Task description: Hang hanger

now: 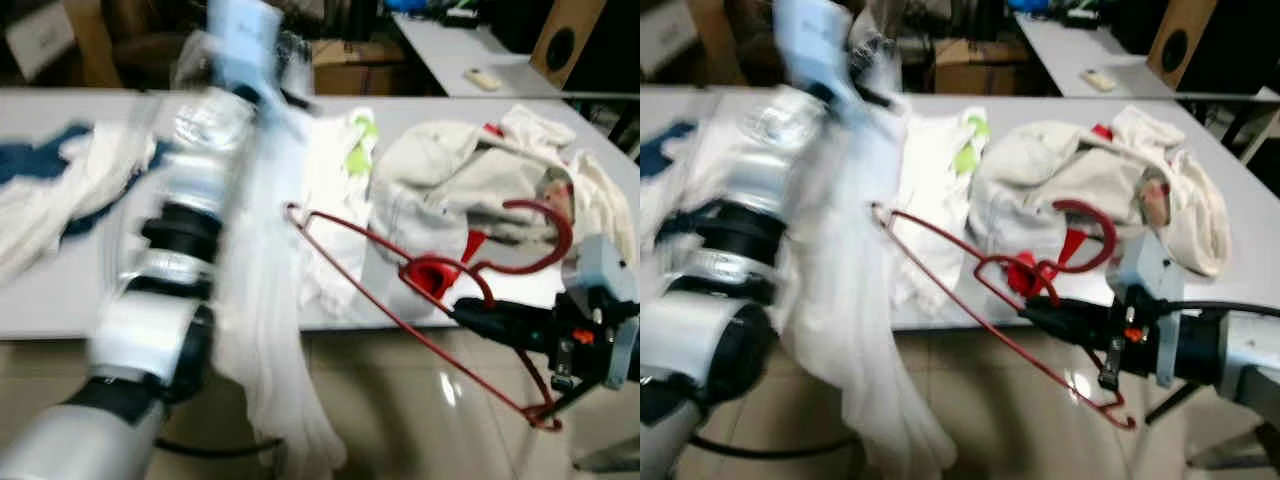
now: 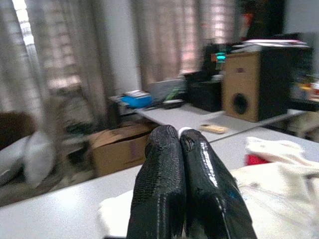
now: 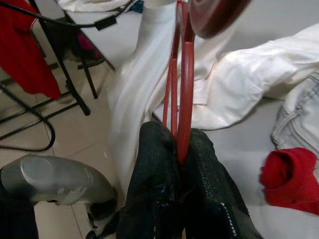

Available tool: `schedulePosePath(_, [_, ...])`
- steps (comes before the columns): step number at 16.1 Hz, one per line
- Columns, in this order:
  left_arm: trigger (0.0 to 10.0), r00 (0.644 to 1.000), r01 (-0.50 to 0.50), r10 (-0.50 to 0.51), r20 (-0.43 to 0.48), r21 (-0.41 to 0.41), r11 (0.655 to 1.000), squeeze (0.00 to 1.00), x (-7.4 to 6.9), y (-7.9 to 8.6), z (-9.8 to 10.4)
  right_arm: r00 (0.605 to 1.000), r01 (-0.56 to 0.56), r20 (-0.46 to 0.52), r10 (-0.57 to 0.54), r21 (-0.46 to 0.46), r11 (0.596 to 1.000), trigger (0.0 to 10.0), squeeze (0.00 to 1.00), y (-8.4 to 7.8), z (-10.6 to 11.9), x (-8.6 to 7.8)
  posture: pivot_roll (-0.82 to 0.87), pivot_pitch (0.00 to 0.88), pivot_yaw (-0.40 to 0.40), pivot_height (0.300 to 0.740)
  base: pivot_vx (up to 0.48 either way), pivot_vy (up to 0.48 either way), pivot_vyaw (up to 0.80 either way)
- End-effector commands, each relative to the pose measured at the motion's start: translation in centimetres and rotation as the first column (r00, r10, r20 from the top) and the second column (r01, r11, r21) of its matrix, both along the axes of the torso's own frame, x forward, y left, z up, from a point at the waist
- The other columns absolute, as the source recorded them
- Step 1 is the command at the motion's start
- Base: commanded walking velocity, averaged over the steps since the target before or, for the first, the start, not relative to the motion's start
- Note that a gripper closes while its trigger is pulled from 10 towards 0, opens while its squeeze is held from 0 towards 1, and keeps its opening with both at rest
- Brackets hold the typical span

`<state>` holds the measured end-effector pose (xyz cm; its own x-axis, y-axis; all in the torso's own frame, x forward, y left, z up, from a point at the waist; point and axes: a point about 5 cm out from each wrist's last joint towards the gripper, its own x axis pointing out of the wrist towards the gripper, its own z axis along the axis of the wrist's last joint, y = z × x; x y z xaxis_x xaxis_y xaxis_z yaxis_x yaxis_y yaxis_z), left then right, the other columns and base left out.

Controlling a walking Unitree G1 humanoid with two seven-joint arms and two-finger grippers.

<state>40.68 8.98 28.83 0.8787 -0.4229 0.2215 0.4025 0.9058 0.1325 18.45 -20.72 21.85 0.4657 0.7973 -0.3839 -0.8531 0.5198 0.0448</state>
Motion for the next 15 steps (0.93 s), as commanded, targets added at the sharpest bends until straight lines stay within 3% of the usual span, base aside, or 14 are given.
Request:
schedulePosePath(1, [10.0,0.997,-0.027,0.028,0.067,-0.008,1.0,0.0,0.1,1.2,1.7,1.0,-0.027,0.011,0.027,-0.005,1.0,10.0,0.0,0.5,0.1,0.0,-0.03,0.0,0.011,0.74,0.379,0.0,0.0])
schedulePosePath(5, [10.0,0.996,0.011,-0.009,0.09,-0.021,1.0,0.0,0.0,0.7,2.3,0.998,0.037,0.053,-0.036,-0.02,0.999,10.0,0.0,1.3,-0.9,2.3,-0.03,0.0,0.006,0.74,0.374,0.0,0.0])
schedulePosePath(10, [10.0,0.985,0.032,-0.025,0.171,-0.04,0.999,0.0,-0.2,1.0,5.0,0.992,0.016,0.128,-0.013,-0.024,1.0,10.0,0.0,2.4,-0.5,4.4,-0.01,0.0,-0.01,0.74,0.373,0.0,0.0])
schedulePosePath(12, [10.0,0.977,0.069,-0.059,0.204,-0.043,0.997,0.0,-0.7,1.1,6.6,0.986,-0.006,0.169,0.009,-0.019,1.0,10.0,0.0,2.8,0.3,5.2,-0.01,0.0,-0.02,0.74,0.182,0.0,0.0])
schedulePosePath(13, [10.0,0.966,0.118,-0.115,0.23,0.002,0.993,0.0,-1.6,0.6,7.8,0.98,-0.058,0.19,0.06,-0.017,0.998,10.0,0.0,3.4,1.2,5.6,-0.01,0.0,-0.024,0.74,0.0,0.0,0.0])
schedulePosePath(15, [10.0,0.953,0.171,-0.168,0.251,0.012,0.985,0.0,-2.4,0.4,8.6,0.976,-0.09,0.196,0.096,-0.042,0.995,10.0,0.0,3.8,1.6,6.0,-0.01,0.0,-0.026,0.74,0.0,0.0,0.0])
